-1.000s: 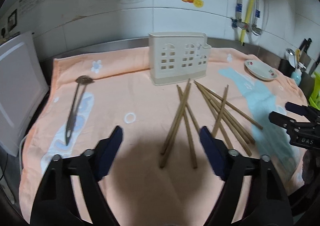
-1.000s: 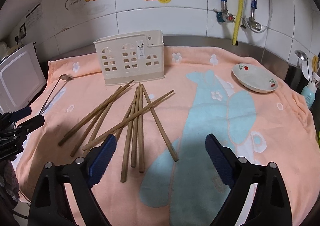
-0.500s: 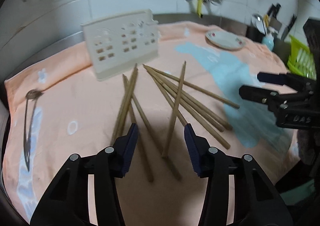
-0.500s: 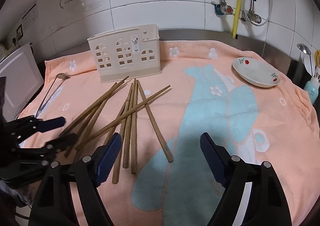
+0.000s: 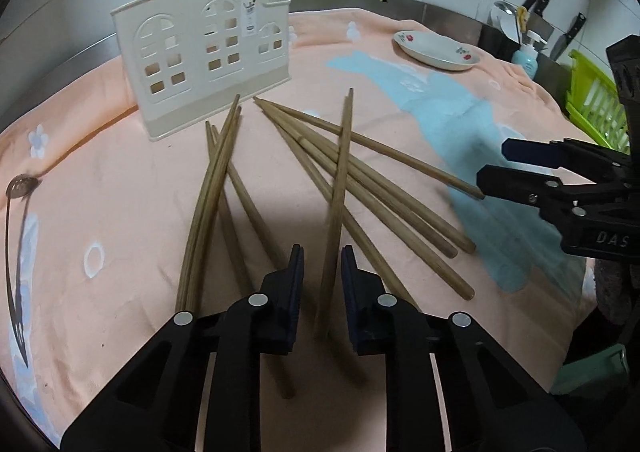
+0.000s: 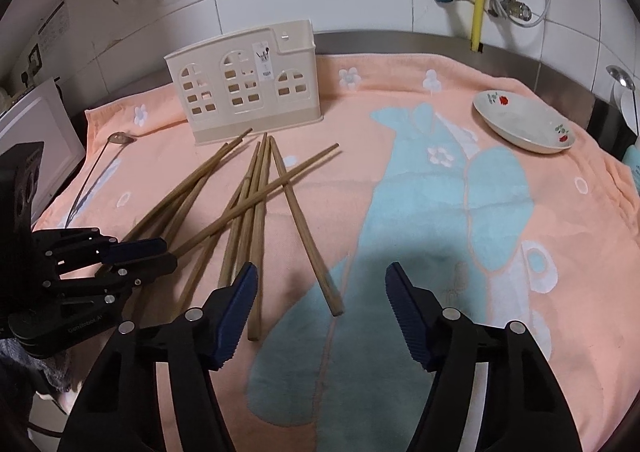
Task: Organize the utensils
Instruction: 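Close the left tool on a wooden chopstick while the right tool grasps another chopstick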
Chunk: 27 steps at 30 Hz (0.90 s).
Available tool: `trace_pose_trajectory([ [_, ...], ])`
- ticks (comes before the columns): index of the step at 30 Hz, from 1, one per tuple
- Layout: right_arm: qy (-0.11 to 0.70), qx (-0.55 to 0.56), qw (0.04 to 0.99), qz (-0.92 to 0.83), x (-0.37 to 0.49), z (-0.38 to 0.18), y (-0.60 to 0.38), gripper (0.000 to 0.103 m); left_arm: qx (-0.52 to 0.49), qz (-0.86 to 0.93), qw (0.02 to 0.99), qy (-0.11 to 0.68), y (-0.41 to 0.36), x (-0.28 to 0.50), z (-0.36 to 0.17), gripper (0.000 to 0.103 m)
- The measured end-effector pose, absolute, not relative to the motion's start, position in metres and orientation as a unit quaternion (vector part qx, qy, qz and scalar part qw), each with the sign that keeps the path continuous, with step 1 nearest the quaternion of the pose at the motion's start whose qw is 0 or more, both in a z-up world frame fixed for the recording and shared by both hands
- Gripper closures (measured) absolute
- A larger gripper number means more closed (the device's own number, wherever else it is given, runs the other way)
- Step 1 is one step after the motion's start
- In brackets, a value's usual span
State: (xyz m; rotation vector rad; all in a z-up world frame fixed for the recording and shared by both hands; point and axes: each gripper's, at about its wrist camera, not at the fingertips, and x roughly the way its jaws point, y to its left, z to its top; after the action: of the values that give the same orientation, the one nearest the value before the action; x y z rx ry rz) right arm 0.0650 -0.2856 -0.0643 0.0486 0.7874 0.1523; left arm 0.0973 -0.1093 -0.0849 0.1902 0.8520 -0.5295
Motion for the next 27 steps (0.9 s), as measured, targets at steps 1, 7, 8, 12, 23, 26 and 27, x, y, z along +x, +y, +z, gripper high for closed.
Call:
trace_pose_trajectory([
  [1, 0.385, 0.024, 0.920, 0.074, 0.065, -0.065, -0.286, 0.040, 0.093, -0.254, 0.872, 0.409, -0.110, 0.098, -0.086, 0.086],
  [7, 0.393, 0.028, 0.916, 0.078, 0.067, -0.071, -0.287, 0.043, 0.097, -0.263, 0.870, 0.405, -0.112, 0.097, -0.084, 0.090],
  [8, 0.395, 0.029, 0.915, 0.080, 0.068, -0.072, -0.287, 0.044, 0.101, -0.262, 0.870, 0.406, -0.113, 0.098, -0.085, 0.090],
  [12, 0.398, 0.031, 0.913, 0.085, 0.070, -0.075, -0.287, 0.046, 0.103, -0.260, 0.867, 0.414, -0.113, 0.101, -0.090, 0.090],
  [23, 0.405, 0.026, 0.907, 0.114, 0.079, -0.080, -0.284, 0.068, 0.104, -0.255, 0.878, 0.391, -0.112, 0.093, -0.077, 0.098],
  [26, 0.407, 0.019, 0.905, 0.120, 0.083, -0.083, -0.280, 0.072, 0.102, -0.254, 0.883, 0.382, -0.108, 0.087, -0.069, 0.098],
  [27, 0.410, 0.017, 0.904, 0.121, 0.085, -0.085, -0.279, 0.073, 0.100, -0.253, 0.884, 0.380, -0.106, 0.086, -0.067, 0.098],
])
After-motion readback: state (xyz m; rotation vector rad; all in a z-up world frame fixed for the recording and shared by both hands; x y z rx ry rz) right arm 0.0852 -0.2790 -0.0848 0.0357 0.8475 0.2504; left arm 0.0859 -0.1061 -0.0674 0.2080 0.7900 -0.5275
